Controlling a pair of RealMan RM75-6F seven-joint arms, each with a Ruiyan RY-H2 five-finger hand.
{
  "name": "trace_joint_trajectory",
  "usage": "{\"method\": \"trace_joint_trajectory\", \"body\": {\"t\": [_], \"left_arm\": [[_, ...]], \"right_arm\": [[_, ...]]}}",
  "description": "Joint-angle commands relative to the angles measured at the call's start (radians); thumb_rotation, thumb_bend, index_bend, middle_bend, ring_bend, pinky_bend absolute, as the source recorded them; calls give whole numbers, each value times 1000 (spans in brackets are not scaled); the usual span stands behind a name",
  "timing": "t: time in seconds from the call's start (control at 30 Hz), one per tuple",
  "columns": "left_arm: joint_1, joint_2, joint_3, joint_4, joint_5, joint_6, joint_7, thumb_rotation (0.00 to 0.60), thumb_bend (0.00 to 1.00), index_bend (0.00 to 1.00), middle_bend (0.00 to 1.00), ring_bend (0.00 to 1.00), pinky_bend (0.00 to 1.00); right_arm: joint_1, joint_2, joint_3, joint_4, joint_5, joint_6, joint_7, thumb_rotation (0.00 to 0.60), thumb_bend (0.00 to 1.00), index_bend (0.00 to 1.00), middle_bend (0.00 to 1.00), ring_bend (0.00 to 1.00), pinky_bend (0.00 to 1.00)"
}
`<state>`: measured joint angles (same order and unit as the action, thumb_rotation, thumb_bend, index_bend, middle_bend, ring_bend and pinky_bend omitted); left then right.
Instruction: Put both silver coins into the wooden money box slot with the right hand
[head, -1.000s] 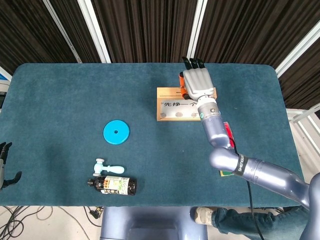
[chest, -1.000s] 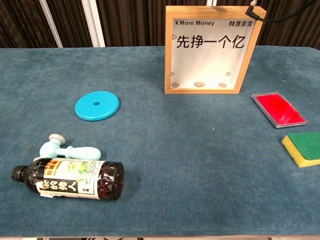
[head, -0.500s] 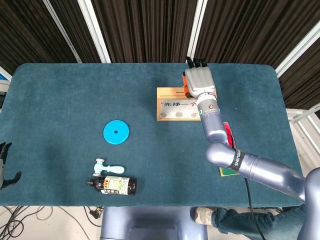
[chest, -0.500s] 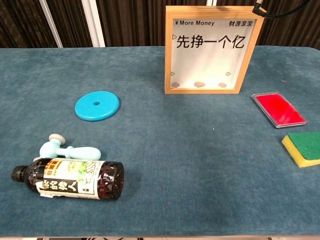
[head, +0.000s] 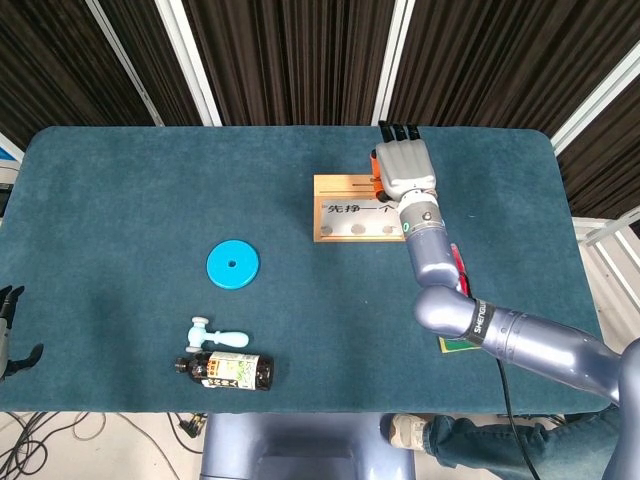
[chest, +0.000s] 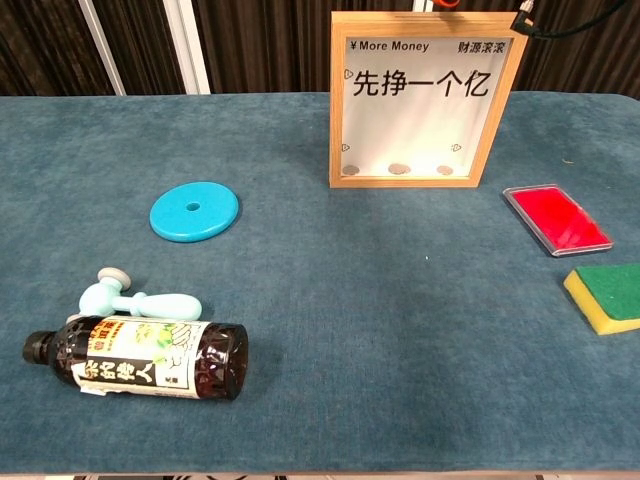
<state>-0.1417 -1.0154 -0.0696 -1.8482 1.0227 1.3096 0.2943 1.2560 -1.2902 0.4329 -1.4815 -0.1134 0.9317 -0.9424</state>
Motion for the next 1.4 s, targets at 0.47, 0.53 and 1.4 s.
{"method": "trace_joint_trajectory", "body": {"t": [0.47, 0.53, 1.4], "left_arm": [[-3, 3, 3, -3, -4, -3, 2, 600, 297, 74, 0, 0, 0], [-3, 3, 3, -3, -5, -3, 2, 600, 297, 74, 0, 0, 0], [-7, 6, 6, -7, -18, -6, 10, 600, 297, 74, 0, 0, 0]], "right_arm": [[24, -2, -36, 15, 27, -5, 22, 600, 499, 625, 24, 0, 0], [25, -4, -40, 18, 26, -5, 27, 600, 499, 619, 24, 0, 0], [47, -21, -71, 62, 23, -4, 59, 600, 499, 551, 21, 0, 0]]}}
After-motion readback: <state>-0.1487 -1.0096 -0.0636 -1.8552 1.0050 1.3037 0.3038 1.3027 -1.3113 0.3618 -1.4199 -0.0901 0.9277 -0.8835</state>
